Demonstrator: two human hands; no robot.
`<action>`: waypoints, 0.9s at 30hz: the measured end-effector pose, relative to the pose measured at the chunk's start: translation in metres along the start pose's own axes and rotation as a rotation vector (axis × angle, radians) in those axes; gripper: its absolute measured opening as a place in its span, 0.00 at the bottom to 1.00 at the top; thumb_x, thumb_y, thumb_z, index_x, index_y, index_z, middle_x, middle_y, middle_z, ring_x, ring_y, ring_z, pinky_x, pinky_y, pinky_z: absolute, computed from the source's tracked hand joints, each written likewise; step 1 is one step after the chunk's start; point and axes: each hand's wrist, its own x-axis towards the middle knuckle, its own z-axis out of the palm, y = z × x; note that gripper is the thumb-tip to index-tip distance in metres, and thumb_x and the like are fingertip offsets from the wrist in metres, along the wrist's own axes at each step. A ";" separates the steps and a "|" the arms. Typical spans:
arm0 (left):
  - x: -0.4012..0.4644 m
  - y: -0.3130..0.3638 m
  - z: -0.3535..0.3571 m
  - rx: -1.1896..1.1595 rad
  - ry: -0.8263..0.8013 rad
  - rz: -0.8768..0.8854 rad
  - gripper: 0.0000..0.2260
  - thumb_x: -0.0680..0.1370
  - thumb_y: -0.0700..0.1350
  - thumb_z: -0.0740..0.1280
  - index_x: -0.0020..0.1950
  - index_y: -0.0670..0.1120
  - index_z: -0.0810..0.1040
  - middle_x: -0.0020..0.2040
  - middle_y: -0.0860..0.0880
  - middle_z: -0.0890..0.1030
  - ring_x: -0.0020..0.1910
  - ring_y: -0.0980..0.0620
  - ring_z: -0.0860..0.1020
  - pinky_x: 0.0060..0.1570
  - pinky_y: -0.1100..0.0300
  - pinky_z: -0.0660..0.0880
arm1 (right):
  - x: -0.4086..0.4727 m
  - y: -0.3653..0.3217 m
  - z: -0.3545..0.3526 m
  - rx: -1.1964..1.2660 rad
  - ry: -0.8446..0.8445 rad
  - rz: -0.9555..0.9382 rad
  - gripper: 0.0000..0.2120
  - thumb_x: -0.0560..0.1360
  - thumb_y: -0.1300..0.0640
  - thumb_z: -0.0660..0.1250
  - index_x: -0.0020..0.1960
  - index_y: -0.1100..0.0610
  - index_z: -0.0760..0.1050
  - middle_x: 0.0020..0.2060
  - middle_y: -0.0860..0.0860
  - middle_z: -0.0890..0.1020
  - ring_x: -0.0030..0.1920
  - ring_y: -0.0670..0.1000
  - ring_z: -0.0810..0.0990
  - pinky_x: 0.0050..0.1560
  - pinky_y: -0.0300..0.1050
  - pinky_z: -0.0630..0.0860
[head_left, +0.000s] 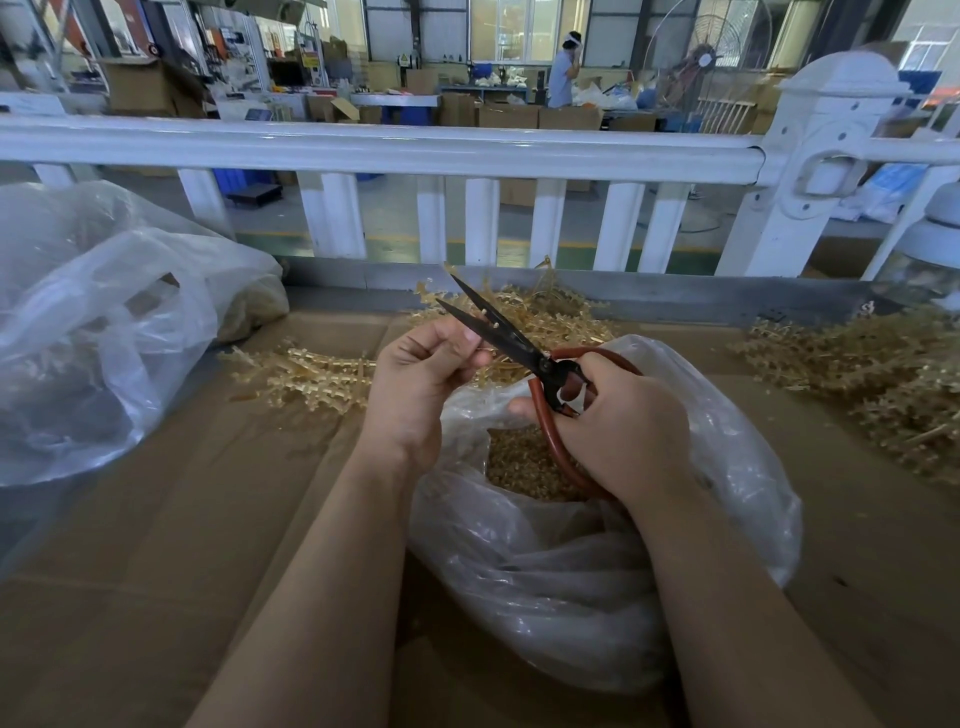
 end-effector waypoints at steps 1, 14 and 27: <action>0.000 0.000 0.000 0.001 -0.003 0.000 0.05 0.72 0.42 0.69 0.43 0.41 0.77 0.34 0.48 0.78 0.34 0.56 0.75 0.40 0.66 0.73 | 0.000 0.000 0.001 0.005 -0.001 0.000 0.38 0.65 0.16 0.51 0.42 0.49 0.77 0.33 0.40 0.79 0.32 0.39 0.75 0.33 0.34 0.73; 0.000 0.000 0.000 0.035 0.032 0.055 0.02 0.76 0.37 0.67 0.46 0.40 0.79 0.36 0.49 0.81 0.36 0.55 0.77 0.43 0.64 0.74 | 0.001 -0.001 0.000 0.064 -0.014 0.008 0.39 0.64 0.18 0.55 0.43 0.52 0.80 0.34 0.41 0.80 0.34 0.42 0.78 0.36 0.41 0.79; 0.000 0.001 0.001 0.128 0.026 0.136 0.04 0.76 0.31 0.67 0.45 0.38 0.79 0.34 0.50 0.82 0.34 0.54 0.78 0.43 0.62 0.77 | 0.000 -0.004 -0.001 0.046 0.019 -0.004 0.39 0.66 0.17 0.51 0.44 0.50 0.80 0.34 0.39 0.79 0.33 0.41 0.76 0.33 0.34 0.73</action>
